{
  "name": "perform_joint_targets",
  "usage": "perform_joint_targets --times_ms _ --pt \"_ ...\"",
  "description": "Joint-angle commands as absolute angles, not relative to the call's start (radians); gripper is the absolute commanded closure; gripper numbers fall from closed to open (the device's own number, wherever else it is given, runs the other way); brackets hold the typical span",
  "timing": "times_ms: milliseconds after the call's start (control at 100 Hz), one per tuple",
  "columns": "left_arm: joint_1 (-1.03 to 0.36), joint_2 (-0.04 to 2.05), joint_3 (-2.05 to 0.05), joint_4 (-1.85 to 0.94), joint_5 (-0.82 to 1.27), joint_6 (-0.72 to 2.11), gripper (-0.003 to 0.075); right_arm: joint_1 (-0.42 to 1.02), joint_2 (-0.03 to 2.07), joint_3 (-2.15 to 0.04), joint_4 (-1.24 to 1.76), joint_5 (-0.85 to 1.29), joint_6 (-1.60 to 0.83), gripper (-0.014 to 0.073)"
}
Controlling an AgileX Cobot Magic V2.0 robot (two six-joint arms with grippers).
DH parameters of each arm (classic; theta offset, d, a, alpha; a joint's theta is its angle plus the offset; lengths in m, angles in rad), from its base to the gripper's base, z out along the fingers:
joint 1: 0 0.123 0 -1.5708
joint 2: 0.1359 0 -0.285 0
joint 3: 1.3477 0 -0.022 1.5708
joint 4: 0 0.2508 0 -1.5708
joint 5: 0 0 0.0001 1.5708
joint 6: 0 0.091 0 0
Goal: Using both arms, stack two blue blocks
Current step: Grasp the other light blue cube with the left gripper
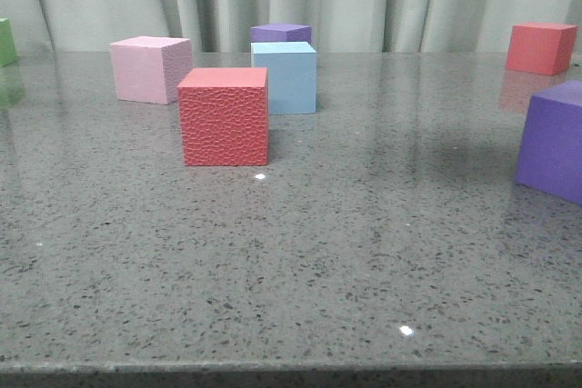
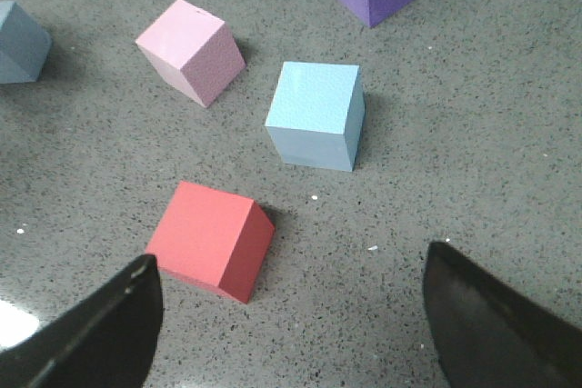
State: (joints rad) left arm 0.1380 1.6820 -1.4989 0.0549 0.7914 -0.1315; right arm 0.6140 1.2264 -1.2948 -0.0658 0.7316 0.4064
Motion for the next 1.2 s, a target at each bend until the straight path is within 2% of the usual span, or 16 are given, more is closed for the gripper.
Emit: perform_joint_targets --times_ms 0,350,610,680,800,940,1040,1190 --pt "0.141 1.678 -1.559 0.046 0.765 -0.128 0.0101 0.612 1.156 -1.295 -0.085 0.643 0.396 0.0006" --pt "0.147 1.812 -1.628 0.020 0.763 -0.128 0.0102 0.612 1.079 -1.266 -0.085 0.645 0.396 0.0006" --pt "0.164 1.831 -1.640 0.012 0.779 -0.128 0.0113 0.612 1.079 -1.266 -0.085 0.645 0.396 0.0006" --pt "0.164 1.831 -1.640 0.012 0.789 -0.128 0.0158 0.612 1.079 -1.266 -0.085 0.644 0.396 0.0006" --pt "0.164 1.831 -1.640 0.000 0.791 -0.128 0.0297 0.612 1.079 -1.266 -0.085 0.641 0.396 0.0006" --pt "0.164 1.831 -1.641 -0.021 0.789 -0.128 0.0412 0.612 1.079 -1.266 -0.086 0.627 0.396 0.0006" --pt "0.164 1.831 -1.677 -0.053 0.839 -0.128 0.0459 0.612 1.079 -1.266 -0.086 0.620 0.396 0.0006" --pt "0.118 1.823 -1.811 -0.065 0.912 -0.128 0.0462 0.612 1.079 -1.266 -0.097 0.620 0.396 0.0006"
